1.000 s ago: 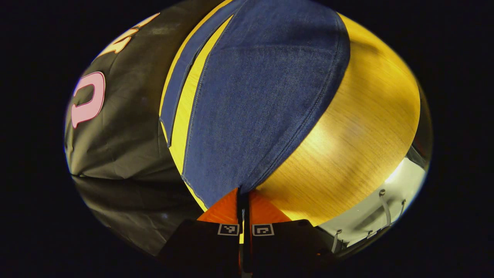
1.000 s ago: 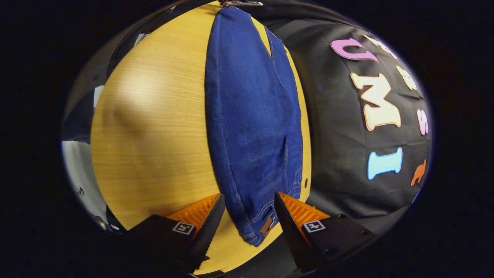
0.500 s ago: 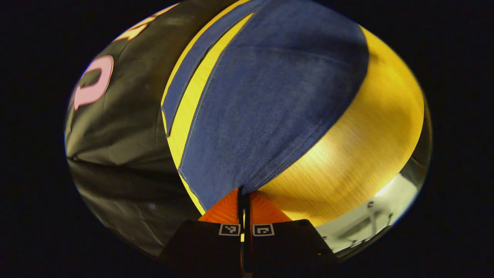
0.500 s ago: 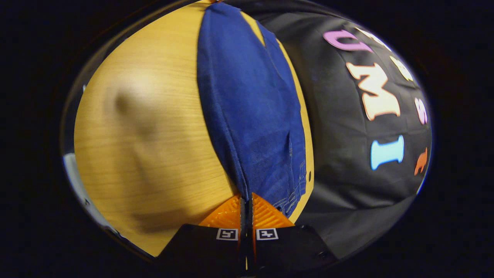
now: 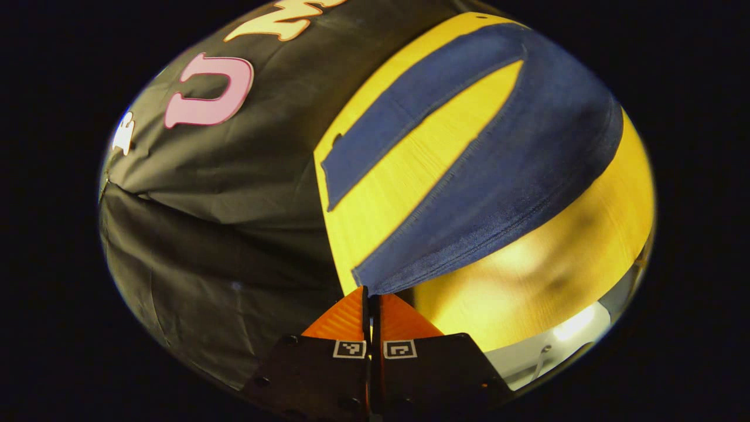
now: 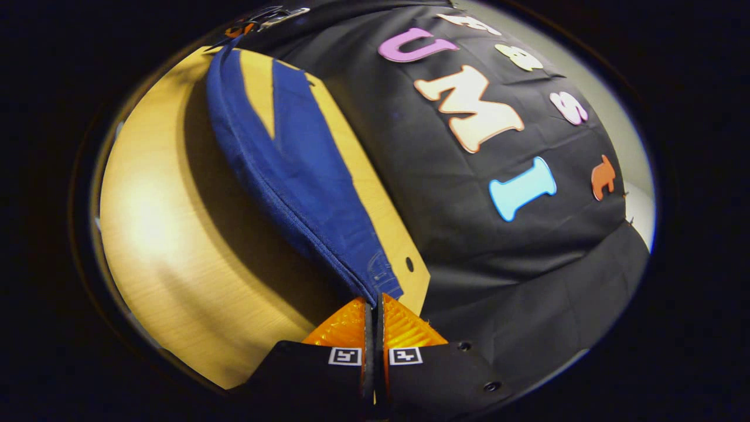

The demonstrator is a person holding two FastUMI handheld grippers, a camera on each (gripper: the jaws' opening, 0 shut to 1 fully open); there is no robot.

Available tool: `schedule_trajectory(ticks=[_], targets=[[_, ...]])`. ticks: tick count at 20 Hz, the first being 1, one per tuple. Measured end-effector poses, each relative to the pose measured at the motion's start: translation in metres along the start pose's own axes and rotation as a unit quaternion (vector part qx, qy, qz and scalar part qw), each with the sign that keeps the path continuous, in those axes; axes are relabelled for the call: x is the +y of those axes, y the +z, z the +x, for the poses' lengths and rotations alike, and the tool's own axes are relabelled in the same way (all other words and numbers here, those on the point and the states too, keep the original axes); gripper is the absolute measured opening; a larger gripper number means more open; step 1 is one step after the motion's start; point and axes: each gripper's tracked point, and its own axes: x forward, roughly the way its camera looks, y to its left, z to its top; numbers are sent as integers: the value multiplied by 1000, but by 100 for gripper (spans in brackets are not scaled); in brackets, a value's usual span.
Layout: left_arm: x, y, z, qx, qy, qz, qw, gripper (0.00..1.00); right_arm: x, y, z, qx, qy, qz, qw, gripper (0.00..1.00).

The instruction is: Grasp the waist and the cuffs of the jeans and fold them to make the two legs overlap; first hold the waist and fold one-third of the jeans toward the cuffs, then hold the cuffs and fold the remaining one-third in the same direction to finish folding.

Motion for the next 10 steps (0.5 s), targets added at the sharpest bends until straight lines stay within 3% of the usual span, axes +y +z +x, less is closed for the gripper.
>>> schedule_trajectory(ticks=[4, 10], targets=[[22, 26, 9, -31, -9, -10, 999, 0, -43, 25, 11, 8, -54, 23, 998, 3], [71, 55, 36, -47, -35, -88, 994, 0, -64, 65, 33, 18, -80, 24, 996, 3]])
